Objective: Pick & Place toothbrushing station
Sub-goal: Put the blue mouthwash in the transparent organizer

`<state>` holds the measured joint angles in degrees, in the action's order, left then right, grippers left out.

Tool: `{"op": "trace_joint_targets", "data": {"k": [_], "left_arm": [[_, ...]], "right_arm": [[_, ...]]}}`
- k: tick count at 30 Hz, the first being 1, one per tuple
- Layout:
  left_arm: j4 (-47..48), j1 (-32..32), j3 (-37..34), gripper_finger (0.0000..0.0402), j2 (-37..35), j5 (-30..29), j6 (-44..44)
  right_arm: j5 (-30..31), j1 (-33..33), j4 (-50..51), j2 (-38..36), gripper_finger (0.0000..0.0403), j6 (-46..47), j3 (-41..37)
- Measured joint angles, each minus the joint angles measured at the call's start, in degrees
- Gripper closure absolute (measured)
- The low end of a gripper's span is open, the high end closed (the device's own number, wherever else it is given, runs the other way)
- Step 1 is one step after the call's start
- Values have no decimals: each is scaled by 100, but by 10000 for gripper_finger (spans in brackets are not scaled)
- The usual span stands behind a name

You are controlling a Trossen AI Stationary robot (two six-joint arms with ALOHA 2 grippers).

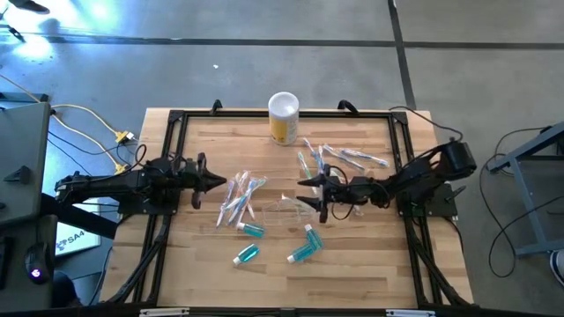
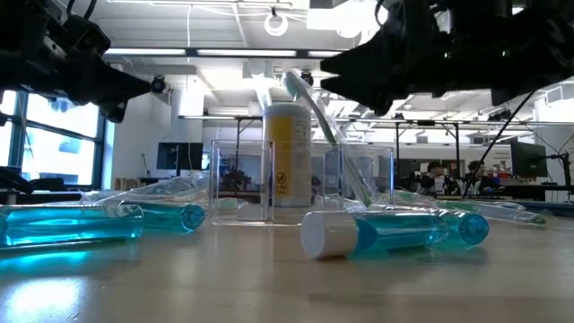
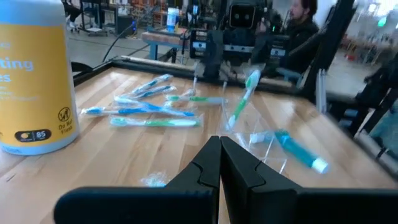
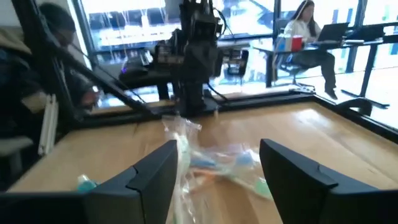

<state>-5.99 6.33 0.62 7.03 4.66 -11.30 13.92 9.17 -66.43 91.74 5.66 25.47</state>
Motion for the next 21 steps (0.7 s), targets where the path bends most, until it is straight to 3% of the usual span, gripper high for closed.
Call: {"op": "trace_joint_targets", "data": {"k": [2, 5, 10, 17, 21], "left_arm": [[-401, 0, 45, 400, -2, 206, -311], [-267, -2, 269, 398, 30, 691, -116], [-382, -242, 592, 398, 484, 560, 273], [-468, -865, 1302, 393, 1906, 97, 831], [-455, -1196, 1913, 359, 2957, -51, 1004]], "right_arm": [[34, 62, 433, -334, 182, -152, -4], [170, 152, 951, -865, 182, -351, -2], [457, 352, 1918, -1634, 182, -530, -2], [585, 487, 2612, -2228, 182, -554, -2], [575, 487, 2695, -2247, 182, -552, -2]]}}
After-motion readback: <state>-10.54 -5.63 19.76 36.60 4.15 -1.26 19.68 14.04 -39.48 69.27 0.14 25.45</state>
